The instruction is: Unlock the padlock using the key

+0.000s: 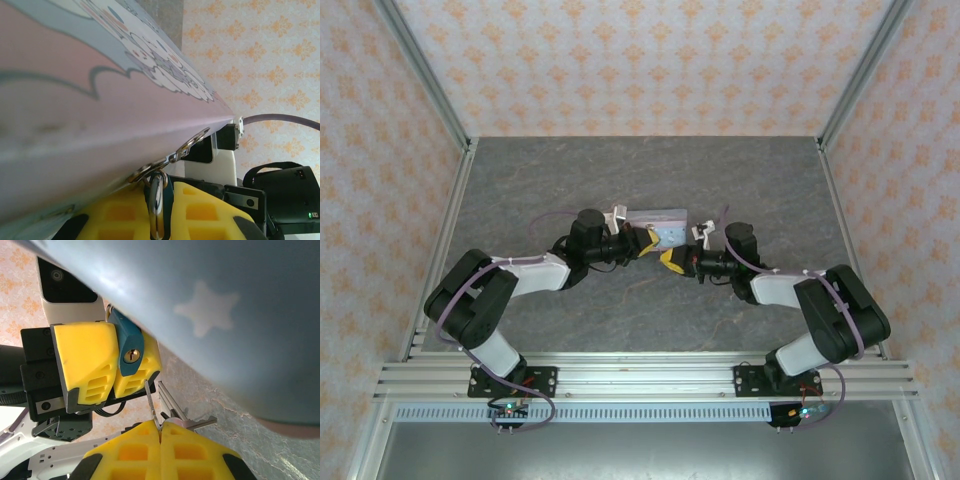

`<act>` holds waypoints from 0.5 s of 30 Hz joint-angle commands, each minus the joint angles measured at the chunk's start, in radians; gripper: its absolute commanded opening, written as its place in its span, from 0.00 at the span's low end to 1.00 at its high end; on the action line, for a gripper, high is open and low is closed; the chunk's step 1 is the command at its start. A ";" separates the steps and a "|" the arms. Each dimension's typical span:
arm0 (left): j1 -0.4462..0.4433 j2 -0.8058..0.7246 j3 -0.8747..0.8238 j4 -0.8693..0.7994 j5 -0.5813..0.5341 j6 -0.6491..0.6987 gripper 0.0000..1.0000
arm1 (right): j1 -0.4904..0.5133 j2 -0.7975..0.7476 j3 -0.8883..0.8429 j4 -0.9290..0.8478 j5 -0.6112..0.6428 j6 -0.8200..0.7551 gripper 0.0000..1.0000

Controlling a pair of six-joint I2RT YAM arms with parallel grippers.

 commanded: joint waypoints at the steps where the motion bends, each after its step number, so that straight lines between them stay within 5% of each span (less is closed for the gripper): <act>1: 0.008 0.004 0.037 0.048 0.034 0.033 0.00 | -0.006 0.010 0.029 0.049 -0.018 -0.015 0.00; 15: 0.010 0.015 0.030 0.042 0.037 0.047 0.00 | -0.004 0.003 0.036 0.029 -0.015 -0.020 0.00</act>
